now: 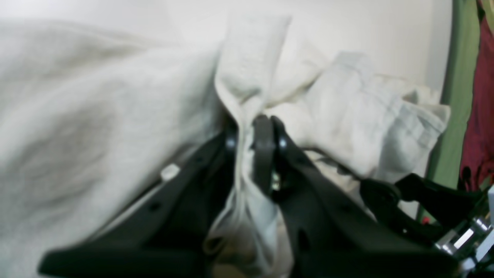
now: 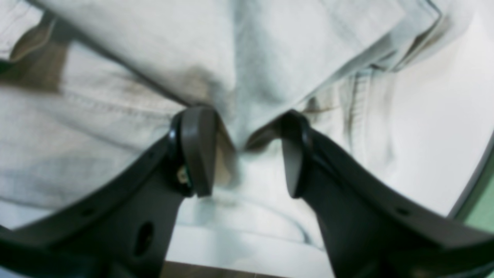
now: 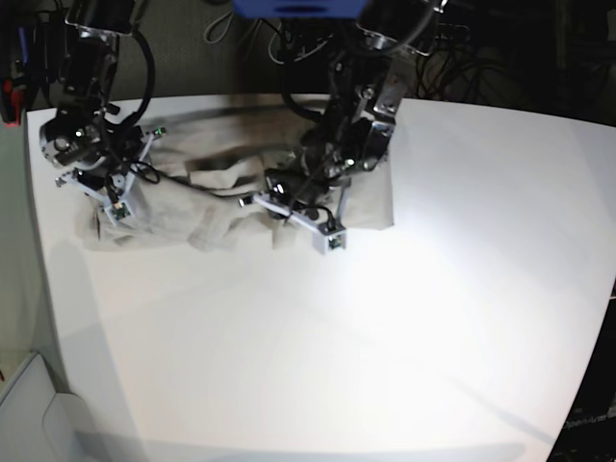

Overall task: Layout the t-shirt on the table in an organized manner, then fold the t-shirt properly
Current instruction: 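Lift the strip's end with the left gripper and fold it toward the right gripper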

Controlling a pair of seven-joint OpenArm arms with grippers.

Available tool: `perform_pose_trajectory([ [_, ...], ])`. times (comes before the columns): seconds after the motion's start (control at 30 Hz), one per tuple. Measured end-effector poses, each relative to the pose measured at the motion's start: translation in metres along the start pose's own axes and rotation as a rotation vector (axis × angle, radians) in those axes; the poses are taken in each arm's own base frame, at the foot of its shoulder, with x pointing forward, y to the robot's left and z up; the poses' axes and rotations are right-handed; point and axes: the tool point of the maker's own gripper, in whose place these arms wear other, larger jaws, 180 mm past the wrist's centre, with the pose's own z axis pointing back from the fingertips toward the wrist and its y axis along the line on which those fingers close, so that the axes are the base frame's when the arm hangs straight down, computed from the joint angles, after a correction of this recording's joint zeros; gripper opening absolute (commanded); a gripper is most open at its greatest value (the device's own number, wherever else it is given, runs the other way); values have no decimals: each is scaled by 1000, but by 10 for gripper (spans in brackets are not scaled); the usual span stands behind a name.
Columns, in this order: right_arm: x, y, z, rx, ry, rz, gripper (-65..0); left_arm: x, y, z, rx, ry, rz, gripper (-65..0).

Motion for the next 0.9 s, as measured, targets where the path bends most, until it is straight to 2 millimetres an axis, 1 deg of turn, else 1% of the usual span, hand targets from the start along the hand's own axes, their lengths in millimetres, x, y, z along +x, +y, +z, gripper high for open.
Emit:
perform_pose_trajectory([
  [0.07,0,0,0,0,0,0,-359,-1,-1,0,-2,2,-6,-610],
  [0.13,0,0,0,0,0,0,-359,-5,-7,0,-13,11,-22,-529],
  [0.23,0,0,0,0,0,0,-359,-18,-26,0,-76,52,-10,-368],
  [0.3,0,0,0,0,0,0,-359,-21,-37,0,-116,76,5,-282],
  [0.33,0,0,0,0,-1,0,-359,-19,-42,1,-139,79,6,-253],
  [0.37,0,0,0,0,-1,0,-359,-16,-44,1,-156,78,8,-244],
  [0.43,0,0,0,-1,1,1,-359,-9,-45,2,-164,60,2,-257],
  [0.5,0,0,0,0,0,0,-359,-6,-45,3,-169,60,4,-285],
  [0.57,0,0,0,-1,1,1,-359,-4,-50,7,-189,56,3,-324],
  [0.63,0,0,0,0,0,0,-359,7,-58,18,-221,21,-4,-365],
  [0.73,0,0,0,0,0,0,-359,33,-71,39,-274,-65,-36,-425],
  [0.77,0,0,0,0,0,0,-359,39,-71,45,-279,-89,-48,-446],
  [0.8,0,0,0,0,1,0,-359,41,-65,47,-270,-97,-57,-471],
  [0.83,0,0,0,0,0,0,-359,39,-53,49,-251,-89,-50,-498],
  [0.9,0,0,0,0,1,0,-359,33,-19,51,-182,-78,-25,-543],
])
